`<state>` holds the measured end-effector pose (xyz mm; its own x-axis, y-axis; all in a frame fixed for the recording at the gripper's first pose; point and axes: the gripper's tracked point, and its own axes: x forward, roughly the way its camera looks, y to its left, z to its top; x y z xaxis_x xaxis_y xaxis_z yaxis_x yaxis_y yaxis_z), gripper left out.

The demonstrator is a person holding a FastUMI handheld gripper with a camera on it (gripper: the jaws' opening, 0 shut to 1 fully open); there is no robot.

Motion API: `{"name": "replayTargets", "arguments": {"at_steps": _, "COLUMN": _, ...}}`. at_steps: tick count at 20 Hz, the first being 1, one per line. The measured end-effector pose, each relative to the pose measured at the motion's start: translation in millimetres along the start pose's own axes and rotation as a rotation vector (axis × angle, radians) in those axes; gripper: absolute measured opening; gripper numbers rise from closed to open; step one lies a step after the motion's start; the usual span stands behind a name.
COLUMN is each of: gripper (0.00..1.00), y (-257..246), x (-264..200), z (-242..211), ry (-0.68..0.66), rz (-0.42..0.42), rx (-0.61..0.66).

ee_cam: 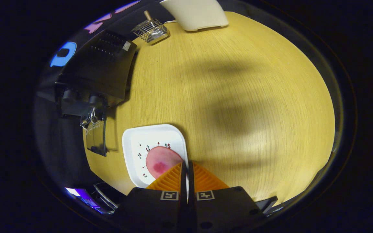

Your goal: Open the toaster oven, put the food inside, and close the toaster oven door.

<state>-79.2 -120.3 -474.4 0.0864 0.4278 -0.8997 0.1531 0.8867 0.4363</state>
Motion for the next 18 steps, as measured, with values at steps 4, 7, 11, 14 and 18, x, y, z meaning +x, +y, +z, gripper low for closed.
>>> {"name": "replayTargets", "arguments": {"at_steps": 4, "gripper": 0.05, "y": 12.0, "x": -12.3, "z": -9.0, "ry": -0.032, "rz": 0.11, "rx": 0.142}}
{"name": "replayTargets", "arguments": {"at_steps": 7, "gripper": 0.05, "y": 23.6, "x": -17.0, "z": -20.6, "ry": -0.056, "rz": 0.156, "rx": 0.212}}
{"name": "replayTargets", "arguments": {"at_steps": 11, "gripper": 0.06, "y": 48.8, "x": -25.2, "z": -40.5, "ry": -0.076, "rz": 0.203, "rx": 0.257}}
{"name": "replayTargets", "arguments": {"at_steps": 14, "gripper": 0.06, "y": 75.6, "x": -32.6, "z": -50.8, "ry": -0.101, "rz": 0.234, "rx": 0.279}}
{"name": "replayTargets", "arguments": {"at_steps": 18, "gripper": 0.05, "y": 130.1, "x": -46.2, "z": -64.8, "ry": -0.122, "rz": 0.287, "rx": 0.278}}
